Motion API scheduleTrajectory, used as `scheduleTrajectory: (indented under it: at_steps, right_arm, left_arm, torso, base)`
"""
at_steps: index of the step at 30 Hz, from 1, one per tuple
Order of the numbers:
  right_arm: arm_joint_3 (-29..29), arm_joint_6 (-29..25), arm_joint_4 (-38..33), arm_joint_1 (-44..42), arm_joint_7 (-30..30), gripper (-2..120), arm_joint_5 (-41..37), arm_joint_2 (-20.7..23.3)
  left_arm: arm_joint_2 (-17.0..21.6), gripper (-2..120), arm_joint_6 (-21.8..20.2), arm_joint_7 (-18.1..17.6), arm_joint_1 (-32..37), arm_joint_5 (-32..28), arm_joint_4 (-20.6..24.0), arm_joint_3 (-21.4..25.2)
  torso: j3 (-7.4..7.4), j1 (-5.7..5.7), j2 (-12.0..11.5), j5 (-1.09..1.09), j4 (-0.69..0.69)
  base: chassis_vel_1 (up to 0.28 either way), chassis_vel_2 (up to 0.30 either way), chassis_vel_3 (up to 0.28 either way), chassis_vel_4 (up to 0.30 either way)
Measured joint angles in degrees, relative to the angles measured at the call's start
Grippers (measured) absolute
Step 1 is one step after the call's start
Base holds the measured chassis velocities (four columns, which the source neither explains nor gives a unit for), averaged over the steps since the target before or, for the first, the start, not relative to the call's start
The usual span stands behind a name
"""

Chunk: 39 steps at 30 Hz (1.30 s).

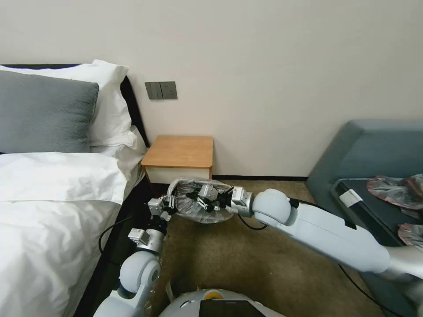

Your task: Pick up the garbage bag from the table and place it over the trash can.

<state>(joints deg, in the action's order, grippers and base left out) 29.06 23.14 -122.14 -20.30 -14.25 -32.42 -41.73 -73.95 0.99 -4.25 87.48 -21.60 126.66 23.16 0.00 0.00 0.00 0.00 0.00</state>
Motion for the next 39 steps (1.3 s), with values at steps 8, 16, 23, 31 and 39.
scheduleTrajectory:
  at_steps: [8,16,23,31,39]
  right_arm:
    - [0.53,1.05,2.21,-0.56,1.29,0,-0.12,-0.19]
    - [2.24,5.65,2.5,-0.06,4.28,0,0.7,-0.79]
    - [4.9,9.91,2.52,2.34,7.55,0,2.0,-1.33]
    - [9.47,16.13,1.89,5.65,14.4,0,1.71,-2.94]
    - [14.47,19.0,3.13,9.13,20.71,0,0.44,-5.41]
  left_arm:
    - [0.04,8,-0.13,-0.29,0.42,-2.24,0.91,0.29]
    - [0.05,8,0.32,0.66,0.23,-2.8,1.37,0.02]
    - [0.07,8,1.58,2.83,0.17,-0.33,1.43,-0.18]
    - [-0.01,8,2.18,3.96,0.41,2.06,2.07,-0.85]
    - [-0.2,8,2.49,4.27,0.73,3.23,3.0,-1.09]
  torso:
    - [0.0,0.0,0.0,0.01,-0.01]
    - [0.0,0.0,0.0,0.0,0.0]
    - [0.0,-0.01,0.0,0.0,0.0]
    - [0.0,-0.01,0.0,0.0,0.0]
    - [0.0,-0.01,0.0,-0.01,0.0]
  base:
    - [0.0,0.0,0.0,0.0]
    - [0.0,0.0,0.0,0.0]
    - [0.0,0.0,0.0,0.0]
    - [0.0,0.0,0.0,0.0]
    - [0.0,0.0,0.0,0.0]
